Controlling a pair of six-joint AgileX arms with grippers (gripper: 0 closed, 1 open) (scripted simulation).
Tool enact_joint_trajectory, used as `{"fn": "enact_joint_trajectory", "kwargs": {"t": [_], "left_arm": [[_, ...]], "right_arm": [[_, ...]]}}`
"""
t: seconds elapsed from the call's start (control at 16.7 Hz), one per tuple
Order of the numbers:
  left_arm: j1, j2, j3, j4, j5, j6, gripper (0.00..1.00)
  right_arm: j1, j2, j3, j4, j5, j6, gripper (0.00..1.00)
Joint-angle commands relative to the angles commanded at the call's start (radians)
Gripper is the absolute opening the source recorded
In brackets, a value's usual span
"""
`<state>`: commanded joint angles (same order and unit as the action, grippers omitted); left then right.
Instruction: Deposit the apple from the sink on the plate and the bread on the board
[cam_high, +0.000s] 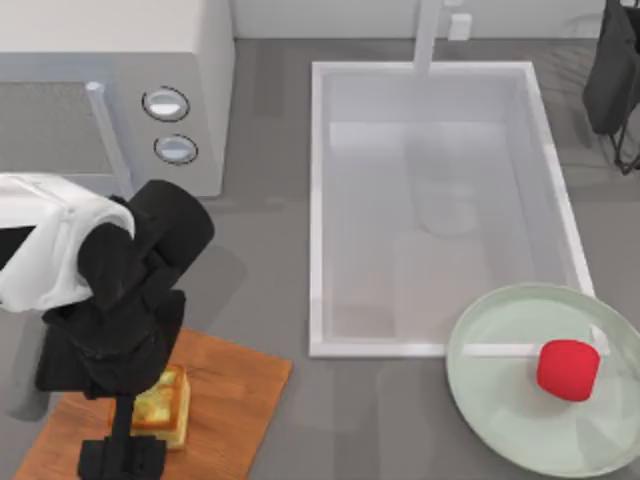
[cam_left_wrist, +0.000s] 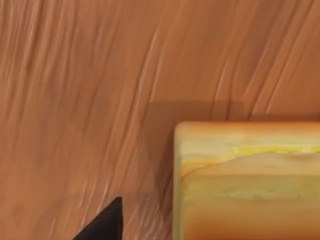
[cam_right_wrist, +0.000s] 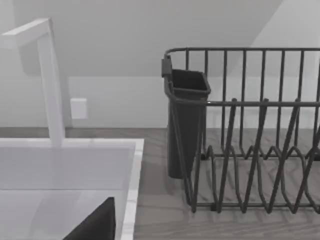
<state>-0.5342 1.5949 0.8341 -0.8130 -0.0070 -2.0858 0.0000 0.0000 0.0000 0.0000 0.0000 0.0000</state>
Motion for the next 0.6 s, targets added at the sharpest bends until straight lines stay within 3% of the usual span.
{"fn": "enact_joint_trajectory", "kwargs": {"t": [0.36,0.6], "left_arm": [[0.003,-0.008,-0.001,0.000,0.001,0.014,1.00],[0.036,-0.095,-0.055,0.042,0.004,0.127,1.00]], "right_arm": [[0.000,0.000,0.000,0.000,0.000,0.000,1.00],[0.000,0.000,0.000,0.000,0.000,0.000,1.00]]}}
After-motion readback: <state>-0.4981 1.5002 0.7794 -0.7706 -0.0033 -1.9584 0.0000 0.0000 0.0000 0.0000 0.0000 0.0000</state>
